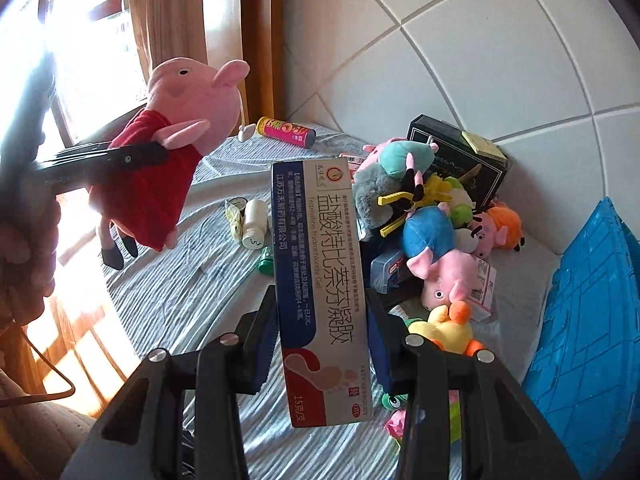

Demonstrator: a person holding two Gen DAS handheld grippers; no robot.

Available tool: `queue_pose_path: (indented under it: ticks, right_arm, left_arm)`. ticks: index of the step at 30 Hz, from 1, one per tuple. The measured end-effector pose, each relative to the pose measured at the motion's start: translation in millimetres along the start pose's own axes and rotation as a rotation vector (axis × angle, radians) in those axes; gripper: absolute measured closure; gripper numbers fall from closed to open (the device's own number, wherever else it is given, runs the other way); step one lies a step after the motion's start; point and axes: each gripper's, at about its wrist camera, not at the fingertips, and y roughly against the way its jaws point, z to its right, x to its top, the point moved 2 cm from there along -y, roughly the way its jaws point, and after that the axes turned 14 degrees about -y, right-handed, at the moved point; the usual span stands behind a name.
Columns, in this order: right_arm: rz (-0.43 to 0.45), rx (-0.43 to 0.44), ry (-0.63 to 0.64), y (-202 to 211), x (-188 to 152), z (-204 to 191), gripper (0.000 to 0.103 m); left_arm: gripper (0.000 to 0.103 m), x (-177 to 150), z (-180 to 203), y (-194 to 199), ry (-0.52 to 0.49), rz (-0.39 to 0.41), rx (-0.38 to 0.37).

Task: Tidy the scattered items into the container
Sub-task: 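Carry the pig plush and medicine box over the blue crate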

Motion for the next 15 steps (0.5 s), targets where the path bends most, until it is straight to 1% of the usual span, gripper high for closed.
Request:
queue_pose_path:
  ticks: [9, 15]
  right_arm:
    - [0.068, -0.026, -0.053, 46, -1, 50, 0.064]
    - [0.127, -0.038, -0.089, 79, 1, 88, 0.064]
  left_arm:
    - [0.047, 26, 51, 17, -0.04, 0.044, -0.003]
    - [0.047, 46, 95, 15, -0.078, 0.061, -0.019]
